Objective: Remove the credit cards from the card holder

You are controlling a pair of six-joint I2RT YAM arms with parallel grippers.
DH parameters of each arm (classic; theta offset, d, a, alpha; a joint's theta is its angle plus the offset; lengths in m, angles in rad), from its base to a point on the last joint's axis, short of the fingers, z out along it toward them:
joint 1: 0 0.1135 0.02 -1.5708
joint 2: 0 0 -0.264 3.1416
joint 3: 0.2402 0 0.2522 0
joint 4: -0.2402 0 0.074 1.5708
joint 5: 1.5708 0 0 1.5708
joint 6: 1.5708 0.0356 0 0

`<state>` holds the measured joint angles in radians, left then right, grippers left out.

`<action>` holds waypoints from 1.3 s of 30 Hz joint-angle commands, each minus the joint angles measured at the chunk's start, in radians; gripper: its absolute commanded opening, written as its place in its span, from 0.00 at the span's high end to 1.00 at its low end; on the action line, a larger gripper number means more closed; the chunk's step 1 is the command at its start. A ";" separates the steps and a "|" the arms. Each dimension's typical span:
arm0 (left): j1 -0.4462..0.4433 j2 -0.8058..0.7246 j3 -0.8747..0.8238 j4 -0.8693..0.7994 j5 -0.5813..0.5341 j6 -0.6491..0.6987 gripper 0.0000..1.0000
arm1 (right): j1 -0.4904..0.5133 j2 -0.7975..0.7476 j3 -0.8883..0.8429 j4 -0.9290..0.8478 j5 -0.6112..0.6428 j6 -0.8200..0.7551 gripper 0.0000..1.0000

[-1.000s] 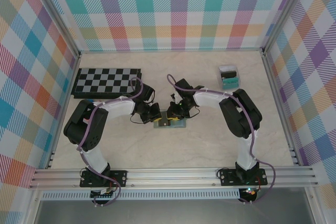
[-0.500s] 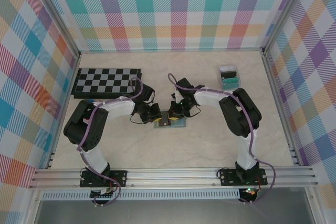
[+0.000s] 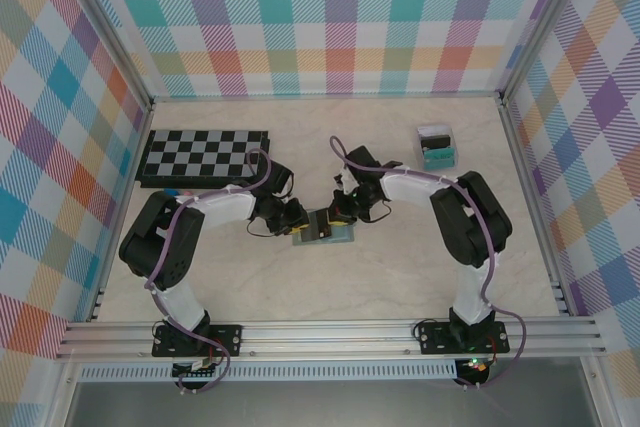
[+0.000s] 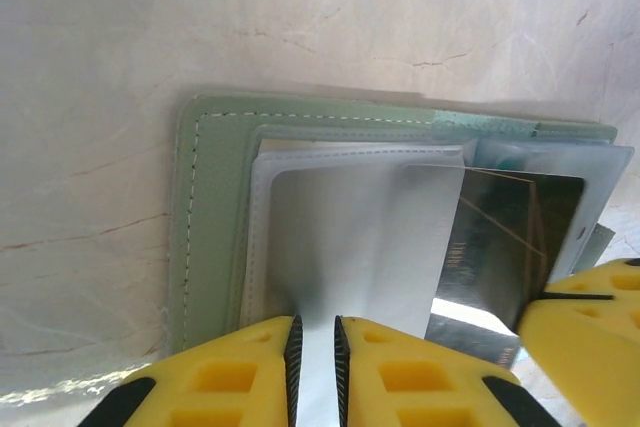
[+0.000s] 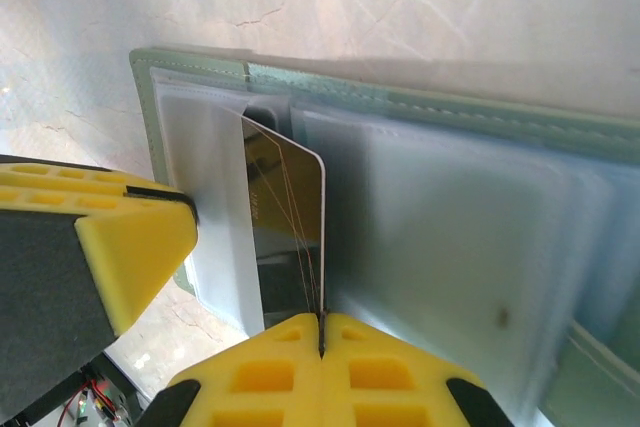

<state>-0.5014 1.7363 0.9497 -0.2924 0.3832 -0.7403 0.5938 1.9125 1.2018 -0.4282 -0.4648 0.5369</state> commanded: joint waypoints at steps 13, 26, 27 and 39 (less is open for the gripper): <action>0.031 -0.087 -0.046 0.109 0.125 0.034 0.72 | -0.061 -0.180 -0.107 0.030 -0.048 -0.047 1.00; 0.121 -0.131 -0.232 0.689 0.445 -0.231 0.26 | -0.129 -0.268 -0.187 0.238 -0.319 0.062 1.00; 0.133 -0.136 -0.244 0.729 0.461 -0.250 0.23 | -0.133 -0.276 -0.189 0.251 -0.342 0.079 1.00; 0.158 -0.182 -0.275 1.074 0.536 -0.440 0.49 | -0.136 -0.343 -0.185 0.364 -0.461 0.191 1.00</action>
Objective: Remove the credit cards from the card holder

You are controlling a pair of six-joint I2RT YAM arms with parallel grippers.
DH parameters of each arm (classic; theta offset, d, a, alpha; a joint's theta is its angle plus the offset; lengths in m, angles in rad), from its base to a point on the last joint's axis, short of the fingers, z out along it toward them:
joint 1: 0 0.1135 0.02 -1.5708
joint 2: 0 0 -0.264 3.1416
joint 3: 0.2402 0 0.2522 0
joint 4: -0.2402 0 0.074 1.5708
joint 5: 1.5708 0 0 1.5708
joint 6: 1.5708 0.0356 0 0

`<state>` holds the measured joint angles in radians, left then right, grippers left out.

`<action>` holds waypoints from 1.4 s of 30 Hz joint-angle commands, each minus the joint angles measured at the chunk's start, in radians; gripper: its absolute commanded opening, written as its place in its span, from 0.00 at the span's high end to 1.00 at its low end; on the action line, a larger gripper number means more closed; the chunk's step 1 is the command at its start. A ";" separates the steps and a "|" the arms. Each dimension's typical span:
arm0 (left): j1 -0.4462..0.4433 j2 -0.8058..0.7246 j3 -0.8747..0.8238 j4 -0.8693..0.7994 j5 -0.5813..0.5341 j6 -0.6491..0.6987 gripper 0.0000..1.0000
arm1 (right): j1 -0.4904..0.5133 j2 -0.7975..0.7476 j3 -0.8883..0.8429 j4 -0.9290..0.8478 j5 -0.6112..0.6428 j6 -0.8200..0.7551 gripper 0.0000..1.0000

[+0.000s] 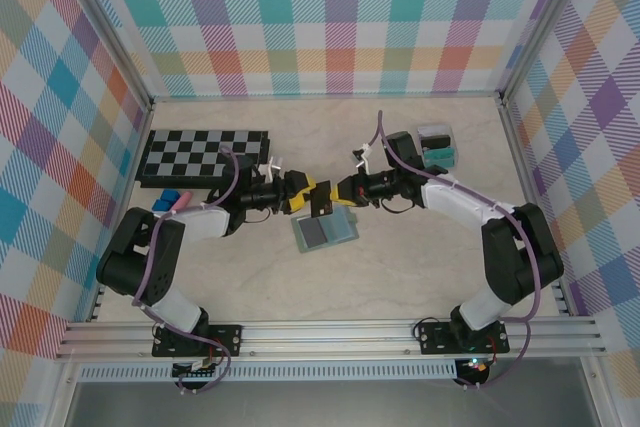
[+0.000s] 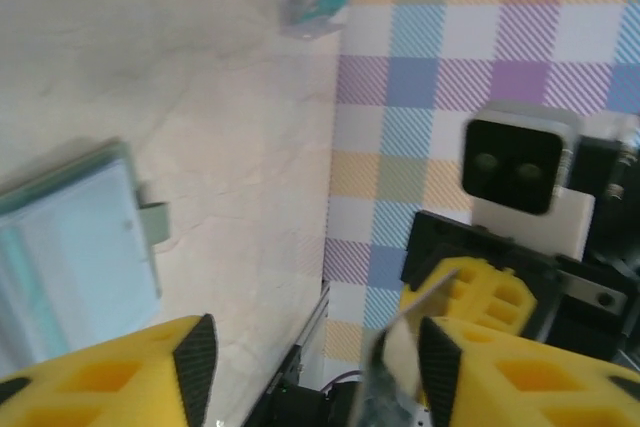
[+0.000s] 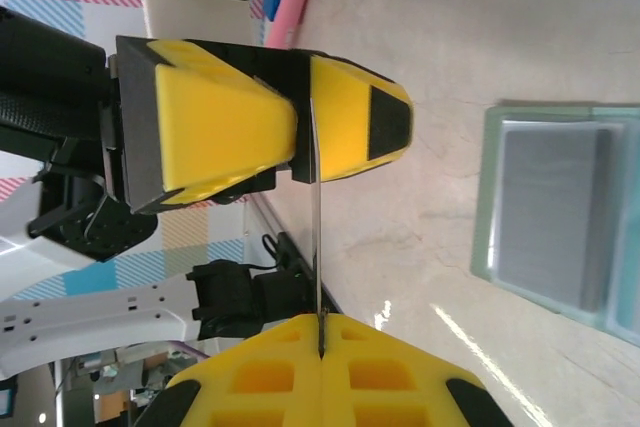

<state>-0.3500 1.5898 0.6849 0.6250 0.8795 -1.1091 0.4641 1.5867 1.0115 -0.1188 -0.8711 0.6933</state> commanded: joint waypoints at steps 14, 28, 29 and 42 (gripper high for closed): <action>-0.001 -0.103 -0.014 0.187 0.023 -0.110 1.00 | -0.005 -0.004 0.014 0.166 -0.079 0.131 0.95; -0.010 -0.117 0.012 0.083 -0.026 -0.087 1.00 | 0.015 0.013 0.000 0.286 -0.094 0.259 0.83; -0.010 -0.114 0.013 0.080 -0.027 -0.087 1.00 | 0.015 0.013 -0.001 0.288 -0.096 0.262 0.84; -0.012 -0.143 0.058 -0.087 -0.029 -0.012 1.00 | 0.024 0.033 0.036 0.211 -0.077 0.219 0.99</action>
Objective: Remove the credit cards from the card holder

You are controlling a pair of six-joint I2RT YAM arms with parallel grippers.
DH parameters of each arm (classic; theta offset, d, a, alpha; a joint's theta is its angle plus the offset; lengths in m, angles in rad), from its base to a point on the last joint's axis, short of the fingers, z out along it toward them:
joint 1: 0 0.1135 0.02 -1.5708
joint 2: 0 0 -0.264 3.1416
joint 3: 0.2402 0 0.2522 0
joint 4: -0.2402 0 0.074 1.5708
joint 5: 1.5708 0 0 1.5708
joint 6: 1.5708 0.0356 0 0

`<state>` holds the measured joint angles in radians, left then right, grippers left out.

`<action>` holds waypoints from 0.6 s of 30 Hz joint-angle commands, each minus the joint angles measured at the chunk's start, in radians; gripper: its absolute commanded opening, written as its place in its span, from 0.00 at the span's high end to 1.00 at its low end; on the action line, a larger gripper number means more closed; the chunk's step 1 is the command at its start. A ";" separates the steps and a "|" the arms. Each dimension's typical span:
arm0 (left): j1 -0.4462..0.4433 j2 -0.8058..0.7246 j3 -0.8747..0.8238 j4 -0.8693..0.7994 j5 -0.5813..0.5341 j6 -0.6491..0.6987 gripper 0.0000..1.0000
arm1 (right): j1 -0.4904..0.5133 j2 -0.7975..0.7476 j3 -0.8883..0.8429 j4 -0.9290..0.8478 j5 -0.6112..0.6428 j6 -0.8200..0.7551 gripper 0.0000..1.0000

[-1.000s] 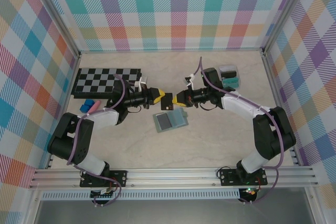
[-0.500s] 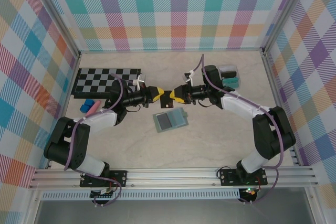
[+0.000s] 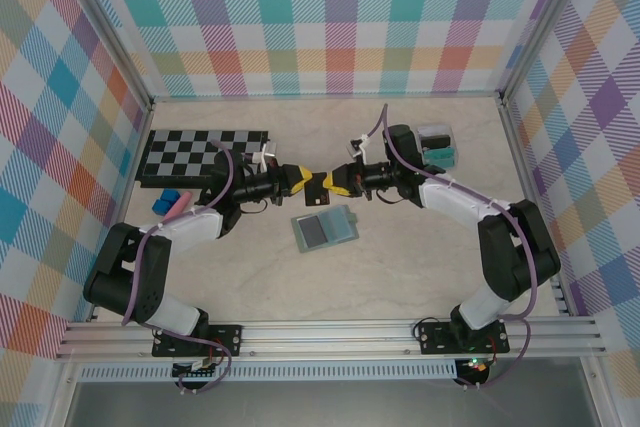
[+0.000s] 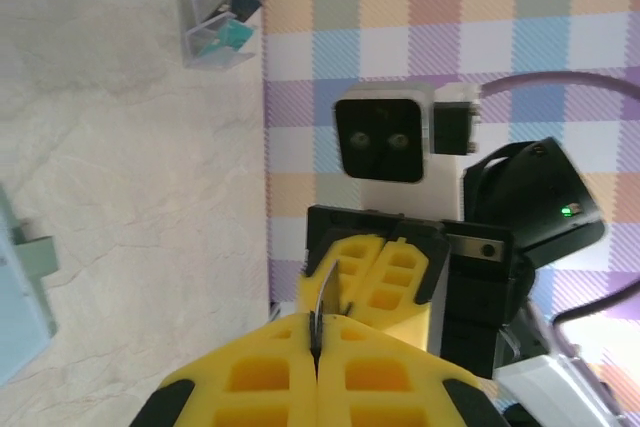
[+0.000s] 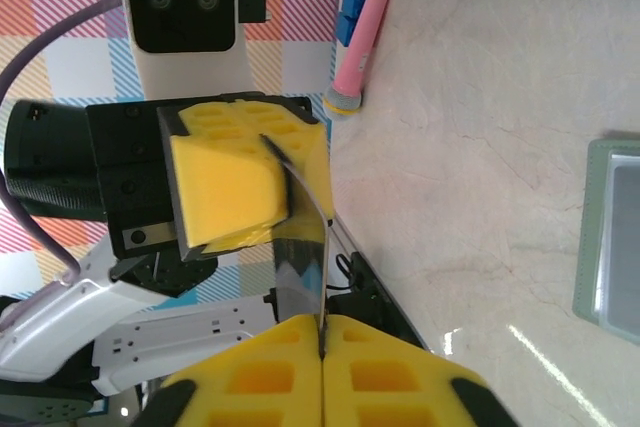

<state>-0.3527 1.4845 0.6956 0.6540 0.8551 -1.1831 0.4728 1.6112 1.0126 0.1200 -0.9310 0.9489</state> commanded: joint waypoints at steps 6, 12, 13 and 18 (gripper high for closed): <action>-0.008 -0.139 0.257 -0.883 -0.263 0.462 0.45 | -0.001 -0.028 0.109 -0.305 0.159 -0.180 1.00; -0.006 -0.136 0.407 -1.306 -0.543 0.636 0.33 | -0.063 -0.041 0.250 -0.671 0.595 -0.286 1.00; -0.006 -0.143 0.410 -1.322 -0.574 0.645 0.29 | -0.076 -0.038 0.272 -0.709 0.666 -0.285 1.00; -0.005 -0.170 0.412 -1.356 -0.672 0.685 0.13 | -0.139 0.031 0.408 -0.881 0.973 -0.194 1.00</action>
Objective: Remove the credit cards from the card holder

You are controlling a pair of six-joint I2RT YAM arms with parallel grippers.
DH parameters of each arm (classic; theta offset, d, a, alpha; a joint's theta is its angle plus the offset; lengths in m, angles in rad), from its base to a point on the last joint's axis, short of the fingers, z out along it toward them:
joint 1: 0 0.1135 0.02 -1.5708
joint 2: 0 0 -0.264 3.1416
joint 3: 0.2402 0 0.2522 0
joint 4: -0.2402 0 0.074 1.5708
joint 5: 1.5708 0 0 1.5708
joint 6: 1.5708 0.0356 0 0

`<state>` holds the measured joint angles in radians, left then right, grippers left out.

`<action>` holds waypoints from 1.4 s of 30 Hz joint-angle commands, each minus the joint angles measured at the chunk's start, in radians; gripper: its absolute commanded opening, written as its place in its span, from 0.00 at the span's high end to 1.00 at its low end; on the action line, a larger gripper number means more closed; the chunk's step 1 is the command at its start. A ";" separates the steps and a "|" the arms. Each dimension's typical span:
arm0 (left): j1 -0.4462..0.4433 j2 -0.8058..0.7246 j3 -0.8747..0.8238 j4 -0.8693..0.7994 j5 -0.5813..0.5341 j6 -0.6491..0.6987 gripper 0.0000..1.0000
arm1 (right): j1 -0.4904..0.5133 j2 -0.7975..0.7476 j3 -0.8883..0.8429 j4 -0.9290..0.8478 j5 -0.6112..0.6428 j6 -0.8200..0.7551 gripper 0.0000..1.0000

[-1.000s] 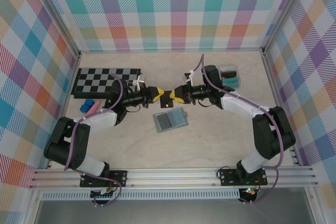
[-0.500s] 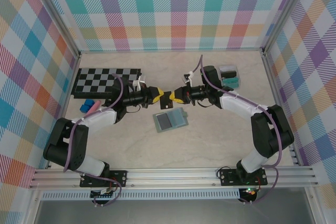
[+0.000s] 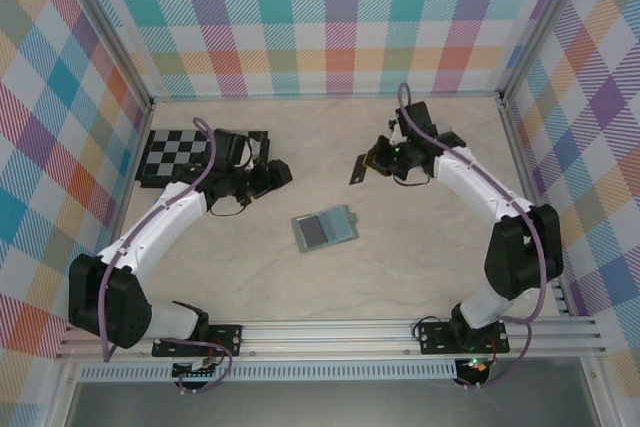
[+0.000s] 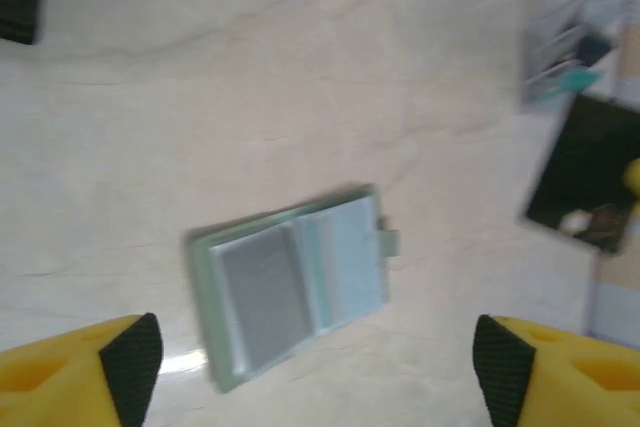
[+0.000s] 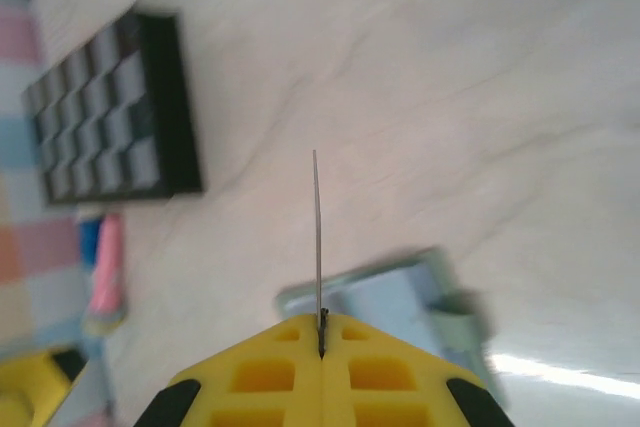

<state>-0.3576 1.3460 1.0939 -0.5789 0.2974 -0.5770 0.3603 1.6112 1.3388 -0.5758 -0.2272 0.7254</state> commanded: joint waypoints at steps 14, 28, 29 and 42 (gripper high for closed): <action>0.000 -0.032 -0.028 -0.127 -0.124 0.091 0.00 | -0.135 0.402 0.668 -0.576 0.666 0.480 1.00; 0.000 0.008 -0.047 -0.096 -0.069 0.071 0.00 | -0.231 0.540 0.817 -0.659 0.640 0.705 1.00; -0.001 0.014 -0.048 -0.092 -0.064 0.070 0.00 | -0.236 0.550 0.829 -0.661 0.639 0.716 1.00; -0.001 0.008 -0.078 -0.079 -0.029 0.051 0.00 | -0.261 0.660 0.918 -0.687 0.602 0.810 1.00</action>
<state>-0.3576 1.3586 1.0275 -0.6708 0.2462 -0.5095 0.1051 2.2585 2.2234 -1.2392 0.3908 1.5040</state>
